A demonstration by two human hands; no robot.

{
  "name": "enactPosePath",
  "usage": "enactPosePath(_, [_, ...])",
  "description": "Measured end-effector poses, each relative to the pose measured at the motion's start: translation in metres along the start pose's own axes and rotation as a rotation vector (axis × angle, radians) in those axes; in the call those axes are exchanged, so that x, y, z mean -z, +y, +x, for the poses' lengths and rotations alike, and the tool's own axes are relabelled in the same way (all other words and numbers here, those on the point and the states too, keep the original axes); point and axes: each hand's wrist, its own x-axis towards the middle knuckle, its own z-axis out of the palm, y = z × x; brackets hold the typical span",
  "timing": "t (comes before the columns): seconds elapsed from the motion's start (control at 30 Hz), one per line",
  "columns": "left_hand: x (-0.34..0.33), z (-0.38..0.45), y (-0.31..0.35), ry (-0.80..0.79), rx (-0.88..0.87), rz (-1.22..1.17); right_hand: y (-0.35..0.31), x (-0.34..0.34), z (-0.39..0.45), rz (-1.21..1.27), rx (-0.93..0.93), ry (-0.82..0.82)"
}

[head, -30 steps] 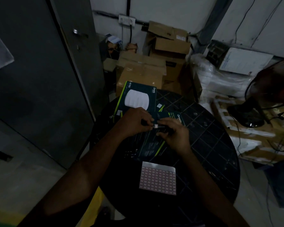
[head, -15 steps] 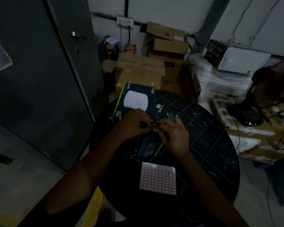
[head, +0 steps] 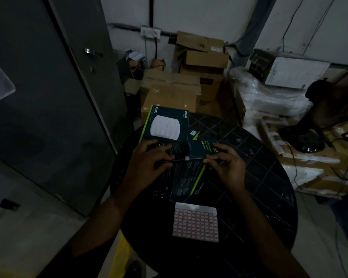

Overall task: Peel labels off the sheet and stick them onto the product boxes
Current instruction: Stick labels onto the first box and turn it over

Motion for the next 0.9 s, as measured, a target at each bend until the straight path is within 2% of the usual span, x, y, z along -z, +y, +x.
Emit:
enactPosePath(0.07, [-0.005,-0.009,-0.001,0.054,0.091,-0.031,0.005,0.005,-0.002,0.064,-0.028,-0.008])
enactPosePath(0.23, [-0.006,-0.017,-0.005,0.078,0.268,-0.457,0.013,0.014,-0.001,0.371,-0.14,-0.021])
enactPosePath(0.3, [0.0,-0.018,-0.011,0.046,0.327,-0.574,0.02,0.017,0.001,0.428,-0.169,-0.035])
enactPosePath(0.4, [0.011,-0.011,-0.022,-0.054,0.36,-0.621,0.034,0.02,0.0,0.605,-0.304,-0.08])
enactPosePath(0.5, [0.018,-0.002,-0.028,-0.136,0.379,-0.632,0.044,0.025,-0.007,0.786,-0.475,-0.224])
enactPosePath(0.53, [0.02,0.0,-0.028,-0.148,0.367,-0.623,0.047,0.024,-0.01,0.779,-0.494,-0.31])
enactPosePath(0.6, [0.02,0.0,-0.031,-0.162,0.316,-0.577,0.05,0.018,-0.009,0.607,-0.476,-0.459])
enactPosePath(0.67, [0.018,-0.001,-0.031,-0.182,0.231,-0.488,0.046,0.008,-0.002,0.478,-0.423,-0.534])
enactPosePath(0.73, [0.017,-0.003,-0.028,-0.19,0.163,-0.367,0.037,0.005,0.007,0.467,-0.388,-0.541])
enactPosePath(0.83, [0.026,0.001,-0.015,-0.222,0.117,0.109,0.021,0.01,0.018,0.466,-0.314,-0.485])
enactPosePath(0.9, [0.038,0.009,0.002,-0.27,0.103,0.248,0.009,0.015,0.027,0.428,-0.235,-0.424])
